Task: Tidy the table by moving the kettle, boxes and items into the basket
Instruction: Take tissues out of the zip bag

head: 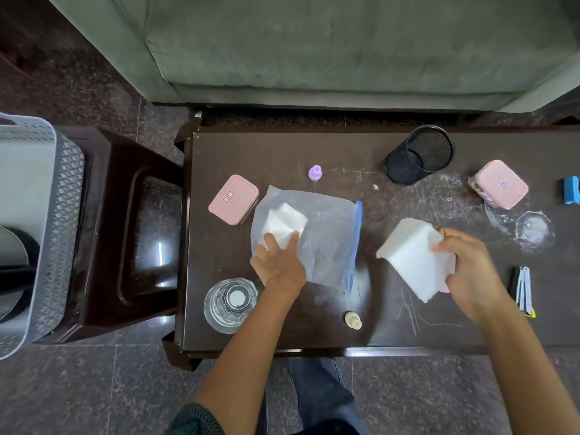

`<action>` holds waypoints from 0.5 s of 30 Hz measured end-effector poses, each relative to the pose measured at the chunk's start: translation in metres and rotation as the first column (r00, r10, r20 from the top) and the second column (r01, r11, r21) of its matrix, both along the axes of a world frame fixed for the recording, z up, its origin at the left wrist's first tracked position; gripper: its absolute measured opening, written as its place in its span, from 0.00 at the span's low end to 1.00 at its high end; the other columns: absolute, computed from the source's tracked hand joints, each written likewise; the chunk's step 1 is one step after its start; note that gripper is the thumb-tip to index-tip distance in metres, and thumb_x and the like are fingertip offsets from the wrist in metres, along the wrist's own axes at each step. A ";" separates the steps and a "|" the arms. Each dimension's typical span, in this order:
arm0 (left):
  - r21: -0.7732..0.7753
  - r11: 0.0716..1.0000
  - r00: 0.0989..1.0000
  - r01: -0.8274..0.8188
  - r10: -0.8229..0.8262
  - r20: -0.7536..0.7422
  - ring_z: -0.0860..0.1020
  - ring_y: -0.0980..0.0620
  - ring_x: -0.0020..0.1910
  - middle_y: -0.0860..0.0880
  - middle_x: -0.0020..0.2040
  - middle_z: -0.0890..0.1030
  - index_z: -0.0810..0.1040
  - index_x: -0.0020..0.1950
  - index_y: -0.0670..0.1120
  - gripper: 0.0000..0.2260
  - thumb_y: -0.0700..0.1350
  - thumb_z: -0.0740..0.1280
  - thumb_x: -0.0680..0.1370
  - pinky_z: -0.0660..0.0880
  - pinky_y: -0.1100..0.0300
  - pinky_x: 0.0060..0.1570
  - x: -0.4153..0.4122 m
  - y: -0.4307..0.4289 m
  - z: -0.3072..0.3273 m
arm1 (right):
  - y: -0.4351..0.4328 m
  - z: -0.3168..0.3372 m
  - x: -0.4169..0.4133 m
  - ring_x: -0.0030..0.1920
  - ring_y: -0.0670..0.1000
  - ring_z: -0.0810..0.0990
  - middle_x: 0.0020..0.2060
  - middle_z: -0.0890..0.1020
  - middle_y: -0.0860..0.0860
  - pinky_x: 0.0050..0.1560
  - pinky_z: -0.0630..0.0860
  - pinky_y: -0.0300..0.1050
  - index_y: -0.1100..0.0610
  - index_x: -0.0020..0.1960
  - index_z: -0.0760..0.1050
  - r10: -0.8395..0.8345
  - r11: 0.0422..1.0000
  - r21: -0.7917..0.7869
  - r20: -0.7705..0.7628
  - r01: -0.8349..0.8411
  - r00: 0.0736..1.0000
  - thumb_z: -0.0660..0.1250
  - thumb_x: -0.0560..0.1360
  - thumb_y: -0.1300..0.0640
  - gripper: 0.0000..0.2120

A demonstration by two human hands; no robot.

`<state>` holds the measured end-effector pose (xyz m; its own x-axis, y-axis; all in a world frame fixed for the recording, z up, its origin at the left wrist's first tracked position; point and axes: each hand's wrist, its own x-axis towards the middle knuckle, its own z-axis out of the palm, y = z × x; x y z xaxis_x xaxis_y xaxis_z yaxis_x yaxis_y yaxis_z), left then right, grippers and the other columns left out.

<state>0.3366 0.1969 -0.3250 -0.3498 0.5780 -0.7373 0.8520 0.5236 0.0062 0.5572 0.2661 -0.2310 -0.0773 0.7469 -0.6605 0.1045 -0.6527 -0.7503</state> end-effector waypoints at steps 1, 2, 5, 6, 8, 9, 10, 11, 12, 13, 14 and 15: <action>0.008 1.000 1.000 0.003 -0.003 0.002 0.63 0.41 0.66 0.43 0.71 0.56 0.48 0.74 0.61 0.27 0.46 0.56 0.79 0.65 0.50 0.63 -0.001 0.002 0.001 | -0.002 0.000 -0.003 0.31 0.49 0.74 0.30 0.77 0.48 0.26 0.65 0.34 0.54 0.27 0.72 0.006 1.000 0.007 -0.028 -0.006 1.000 0.60 0.62 0.64 0.08; 0.029 1.000 1.000 0.002 -0.002 0.008 0.63 0.41 0.66 0.43 0.70 0.59 0.51 0.74 0.60 0.26 0.47 0.56 0.79 0.66 0.50 0.63 -0.001 0.004 0.005 | -0.004 -0.001 -0.007 0.30 0.47 0.76 0.29 0.79 0.45 0.24 0.66 0.32 0.55 0.25 0.73 0.009 1.000 0.016 -0.061 -0.008 0.998 0.60 0.62 0.65 0.10; 0.170 0.980 0.992 -0.103 0.089 0.084 0.65 0.42 0.65 0.44 0.66 0.68 0.62 0.72 0.55 0.20 0.47 0.56 0.79 0.67 0.47 0.62 -0.001 0.008 0.022 | -0.008 -0.006 -0.021 0.29 0.43 0.78 0.32 0.82 0.42 0.24 0.68 0.30 0.55 0.23 0.74 0.026 1.000 0.018 -0.128 -0.024 0.991 0.60 0.59 0.65 0.10; 0.236 0.951 0.973 -0.198 0.162 0.165 0.66 0.42 0.65 0.45 0.66 0.70 0.66 0.70 0.54 0.19 0.46 0.57 0.79 0.67 0.47 0.62 -0.001 0.007 0.027 | -0.009 -0.008 -0.025 0.30 0.42 0.78 0.32 0.83 0.41 0.25 0.69 0.30 0.55 0.23 0.75 0.040 0.999 0.019 -0.140 -0.037 0.989 0.60 0.59 0.65 0.10; 0.344 0.832 0.869 -0.434 0.287 0.402 0.69 0.45 0.65 0.47 0.65 0.73 0.71 0.66 0.51 0.16 0.44 0.56 0.79 0.68 0.50 0.63 0.003 0.004 0.040 | -0.011 -0.012 -0.032 0.30 0.42 0.77 0.32 0.82 0.41 0.26 0.69 0.32 0.54 0.24 0.76 0.065 0.998 0.027 -0.139 -0.062 0.988 0.61 0.60 0.64 0.10; 0.376 0.752 0.797 -0.541 0.316 0.515 0.71 0.47 0.64 0.49 0.64 0.75 0.73 0.64 0.50 0.15 0.42 0.56 0.79 0.69 0.52 0.63 0.008 0.003 0.047 | -0.012 -0.013 -0.034 0.29 0.43 0.77 0.30 0.81 0.42 0.27 0.69 0.33 0.54 0.24 0.76 0.072 0.997 0.036 -0.132 -0.067 0.989 0.62 0.61 0.63 0.10; 0.384 0.683 0.732 -0.622 0.333 0.595 0.73 0.49 0.62 0.49 0.62 0.76 0.74 0.63 0.49 0.14 0.42 0.55 0.80 0.69 0.55 0.63 0.013 0.002 0.055 | -0.012 -0.014 -0.037 0.29 0.43 0.76 0.28 0.80 0.42 0.27 0.68 0.34 0.53 0.24 0.75 0.074 0.997 0.045 -0.129 -0.069 0.989 0.62 0.61 0.63 0.09; 0.341 0.644 0.668 -0.685 0.367 0.648 0.74 0.50 0.61 0.49 0.60 0.78 0.75 0.60 0.49 0.12 0.43 0.55 0.80 0.70 0.56 0.62 0.019 0.002 0.062 | -0.013 -0.015 -0.040 0.29 0.42 0.76 0.28 0.80 0.42 0.27 0.68 0.34 0.53 0.24 0.75 0.075 0.996 0.052 -0.135 -0.069 0.988 0.62 0.62 0.63 0.10; 0.240 0.625 0.579 -0.743 0.421 0.698 0.75 0.48 0.59 0.49 0.57 0.79 0.75 0.55 0.51 0.10 0.46 0.55 0.81 0.71 0.55 0.61 0.023 0.004 0.068 | -0.012 -0.016 -0.042 0.29 0.43 0.76 0.28 0.80 0.42 0.28 0.68 0.34 0.53 0.25 0.74 0.076 0.996 0.056 -0.146 -0.069 0.986 0.62 0.62 0.63 0.10; 0.049 0.591 0.421 -0.805 0.512 0.749 0.77 0.47 0.57 0.48 0.53 0.79 0.74 0.50 0.52 0.09 0.50 0.55 0.81 0.72 0.52 0.60 0.026 0.006 0.072 | -0.012 -0.017 -0.045 0.31 0.44 0.76 0.29 0.80 0.43 0.29 0.68 0.35 0.53 0.25 0.74 0.077 0.996 0.054 -0.159 -0.069 0.984 0.62 0.63 0.62 0.09; -0.193 0.524 0.198 -0.830 0.598 0.776 0.78 0.46 0.55 0.48 0.51 0.80 0.74 0.49 0.53 0.09 0.53 0.56 0.80 0.74 0.51 0.59 0.028 0.010 0.077 | -0.012 -0.019 -0.047 0.33 0.46 0.76 0.30 0.80 0.44 0.31 0.68 0.37 0.53 0.26 0.74 0.072 0.997 0.045 -0.171 -0.065 0.983 0.63 0.63 0.62 0.08; -0.385 0.434 -0.017 -0.815 0.646 0.763 0.79 0.45 0.54 0.47 0.51 0.81 0.74 0.52 0.51 0.09 0.54 0.59 0.79 0.75 0.49 0.58 0.027 0.013 0.078 | -0.011 -0.021 -0.050 0.35 0.48 0.76 0.31 0.80 0.47 0.32 0.68 0.39 0.53 0.27 0.74 0.064 0.998 0.029 -0.180 -0.059 0.982 0.64 0.63 0.61 0.07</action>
<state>0.3638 0.2097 -0.2474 -0.0375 0.4876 -0.8722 -0.4443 0.7737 0.4517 0.5076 0.2546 -0.2517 -0.2400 0.7520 -0.6139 0.0054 -0.6314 -0.7755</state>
